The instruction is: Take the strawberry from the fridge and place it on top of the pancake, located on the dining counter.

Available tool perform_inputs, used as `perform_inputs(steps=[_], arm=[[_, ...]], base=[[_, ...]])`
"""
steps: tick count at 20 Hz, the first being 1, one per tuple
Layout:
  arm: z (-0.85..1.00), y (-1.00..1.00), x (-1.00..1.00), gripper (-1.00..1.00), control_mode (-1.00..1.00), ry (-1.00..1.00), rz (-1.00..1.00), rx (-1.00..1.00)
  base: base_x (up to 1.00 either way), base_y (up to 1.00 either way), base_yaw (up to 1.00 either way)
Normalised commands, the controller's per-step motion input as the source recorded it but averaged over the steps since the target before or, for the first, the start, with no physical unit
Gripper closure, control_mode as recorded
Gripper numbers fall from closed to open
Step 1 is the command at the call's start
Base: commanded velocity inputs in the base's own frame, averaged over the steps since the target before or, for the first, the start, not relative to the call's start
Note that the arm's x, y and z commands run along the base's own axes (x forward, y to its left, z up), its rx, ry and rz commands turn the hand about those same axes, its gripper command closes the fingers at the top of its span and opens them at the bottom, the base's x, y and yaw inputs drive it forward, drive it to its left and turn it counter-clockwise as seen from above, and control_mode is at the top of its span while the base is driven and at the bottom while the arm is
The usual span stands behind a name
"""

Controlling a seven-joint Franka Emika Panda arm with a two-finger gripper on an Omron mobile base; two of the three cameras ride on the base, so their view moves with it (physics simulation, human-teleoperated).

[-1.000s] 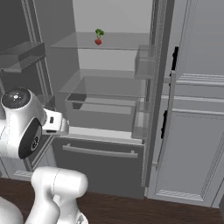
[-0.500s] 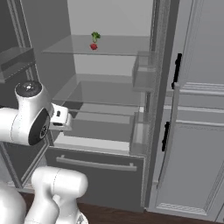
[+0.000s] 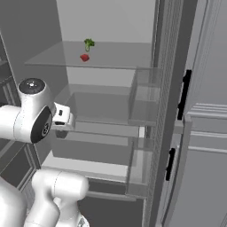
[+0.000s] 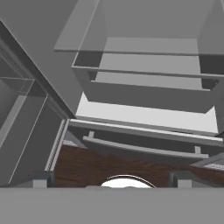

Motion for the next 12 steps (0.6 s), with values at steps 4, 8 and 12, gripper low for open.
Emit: perform_inputs(steps=[4, 8, 12], arm=[[0.00, 0.00, 0.00, -1.00, 1.00, 0.00, 0.00, 0.00], [0.00, 0.00, 0.00, -1.00, 1.00, 0.00, 0.00, 0.00], [0.49, 0.00, 0.22, -1.00, -1.00, -0.11, 0.00, -0.05]], base=[[0.51, 0.00, 0.00], [0.21, 0.01, 0.00], [0.16, 0.00, 0.00]])
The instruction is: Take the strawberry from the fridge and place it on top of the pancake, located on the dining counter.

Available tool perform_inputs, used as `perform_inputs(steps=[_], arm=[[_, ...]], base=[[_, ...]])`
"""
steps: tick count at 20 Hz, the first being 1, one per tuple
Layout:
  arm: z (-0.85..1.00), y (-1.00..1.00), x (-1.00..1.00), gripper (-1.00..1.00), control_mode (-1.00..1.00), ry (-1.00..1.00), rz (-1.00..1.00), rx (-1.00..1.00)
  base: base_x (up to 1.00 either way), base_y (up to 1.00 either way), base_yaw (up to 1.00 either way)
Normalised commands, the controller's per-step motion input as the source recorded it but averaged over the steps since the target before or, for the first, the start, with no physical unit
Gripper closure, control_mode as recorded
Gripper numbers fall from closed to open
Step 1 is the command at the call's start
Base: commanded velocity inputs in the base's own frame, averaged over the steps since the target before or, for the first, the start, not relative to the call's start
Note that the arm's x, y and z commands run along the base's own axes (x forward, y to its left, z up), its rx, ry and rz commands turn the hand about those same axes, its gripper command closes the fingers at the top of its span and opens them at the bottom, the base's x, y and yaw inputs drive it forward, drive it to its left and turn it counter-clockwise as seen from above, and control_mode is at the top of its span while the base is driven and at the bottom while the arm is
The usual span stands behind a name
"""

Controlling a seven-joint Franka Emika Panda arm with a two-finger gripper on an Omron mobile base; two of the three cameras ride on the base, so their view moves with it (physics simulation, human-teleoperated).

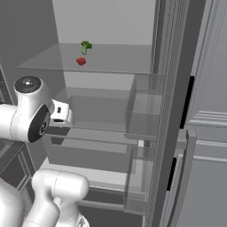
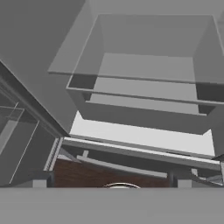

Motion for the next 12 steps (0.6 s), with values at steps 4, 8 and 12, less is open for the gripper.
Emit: perform_inputs(steps=[4, 8, 12], arm=[[1.00, 0.02, 0.70, -1.00, -1.00, -0.20, 0.00, -0.11], [0.93, 0.03, 0.52, -1.00, -1.00, -0.27, -0.03, -0.11], [0.65, 0.00, 0.31, -1.00, -1.00, -0.36, -0.04, -0.07]], base=[[0.00, 0.00, 0.00], [0.00, 0.00, 0.00], [0.00, 0.00, 0.00]])
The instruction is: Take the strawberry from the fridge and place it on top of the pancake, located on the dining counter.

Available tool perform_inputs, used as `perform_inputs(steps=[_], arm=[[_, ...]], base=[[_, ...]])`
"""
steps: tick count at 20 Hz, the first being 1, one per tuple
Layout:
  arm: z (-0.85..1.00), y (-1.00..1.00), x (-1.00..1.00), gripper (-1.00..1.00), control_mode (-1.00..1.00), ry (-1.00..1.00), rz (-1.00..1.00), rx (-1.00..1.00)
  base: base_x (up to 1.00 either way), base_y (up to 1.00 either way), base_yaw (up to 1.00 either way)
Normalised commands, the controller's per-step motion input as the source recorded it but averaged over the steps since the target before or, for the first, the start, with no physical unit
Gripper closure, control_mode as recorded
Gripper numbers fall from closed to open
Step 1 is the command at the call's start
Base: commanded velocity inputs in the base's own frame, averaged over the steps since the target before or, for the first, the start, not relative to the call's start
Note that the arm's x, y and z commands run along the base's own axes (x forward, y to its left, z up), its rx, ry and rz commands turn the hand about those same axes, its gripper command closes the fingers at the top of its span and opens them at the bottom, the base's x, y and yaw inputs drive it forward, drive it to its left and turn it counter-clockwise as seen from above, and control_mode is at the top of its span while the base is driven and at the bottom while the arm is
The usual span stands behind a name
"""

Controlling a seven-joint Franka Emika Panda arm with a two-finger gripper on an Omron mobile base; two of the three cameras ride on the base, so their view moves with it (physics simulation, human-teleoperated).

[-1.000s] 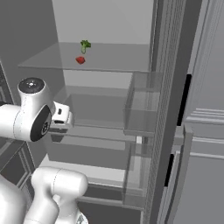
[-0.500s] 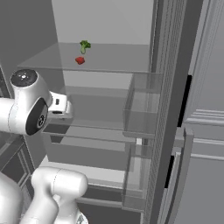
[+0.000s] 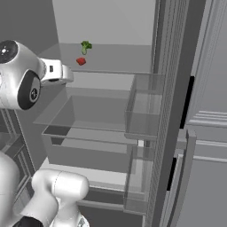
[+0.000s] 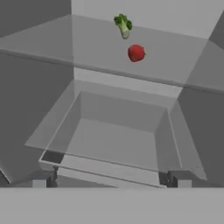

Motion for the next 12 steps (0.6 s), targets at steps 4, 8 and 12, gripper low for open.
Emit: perform_inputs(steps=[4, 8, 12], arm=[[0.51, 0.00, 0.49, -1.00, -1.00, -0.23, -0.05, -0.01], [0.30, 0.00, 0.72, -1.00, -1.00, -0.04, -0.02, 0.00], [0.00, -0.01, 0.71, -1.00, -1.00, 0.01, 0.00, 0.02]], base=[[0.00, 0.00, 0.00], [0.00, 0.00, 0.00], [0.00, 0.00, 0.00]])
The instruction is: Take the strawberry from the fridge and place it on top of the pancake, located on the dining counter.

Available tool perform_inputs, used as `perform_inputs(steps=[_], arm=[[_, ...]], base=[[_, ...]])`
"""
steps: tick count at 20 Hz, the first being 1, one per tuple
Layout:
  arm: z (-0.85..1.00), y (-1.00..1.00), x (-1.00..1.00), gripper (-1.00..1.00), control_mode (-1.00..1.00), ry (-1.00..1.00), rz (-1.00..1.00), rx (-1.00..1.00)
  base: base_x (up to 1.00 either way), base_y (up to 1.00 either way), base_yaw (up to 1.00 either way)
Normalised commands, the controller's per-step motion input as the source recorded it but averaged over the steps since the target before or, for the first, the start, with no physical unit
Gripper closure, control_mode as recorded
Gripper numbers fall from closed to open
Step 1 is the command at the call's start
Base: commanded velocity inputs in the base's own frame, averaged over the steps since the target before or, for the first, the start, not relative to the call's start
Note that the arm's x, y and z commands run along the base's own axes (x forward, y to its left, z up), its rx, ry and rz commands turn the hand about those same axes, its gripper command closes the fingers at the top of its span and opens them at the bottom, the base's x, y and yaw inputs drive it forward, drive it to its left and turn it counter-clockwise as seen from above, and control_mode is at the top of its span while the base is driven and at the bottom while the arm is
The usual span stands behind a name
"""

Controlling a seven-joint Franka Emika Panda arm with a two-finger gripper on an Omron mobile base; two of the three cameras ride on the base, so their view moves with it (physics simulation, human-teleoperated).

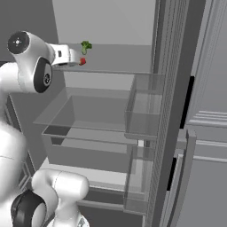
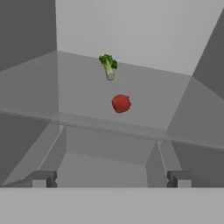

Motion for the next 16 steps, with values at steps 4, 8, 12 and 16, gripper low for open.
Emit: perform_inputs(steps=[4, 8, 12, 16], arm=[[-0.06, -0.16, 0.56, -1.00, -1.00, 0.06, 0.00, 0.06], [-0.19, -0.15, 0.54, -1.00, -1.00, 0.01, 0.00, 0.05], [-0.10, 0.00, 0.62, -1.00, -1.00, 0.00, 0.00, 0.00], [-0.08, 0.00, 0.56, -1.00, -1.00, 0.00, 0.00, 0.00]], base=[[0.00, 0.00, 0.00], [0.00, 0.00, 0.00], [0.00, 0.00, 0.00], [0.00, 0.00, 0.00]])
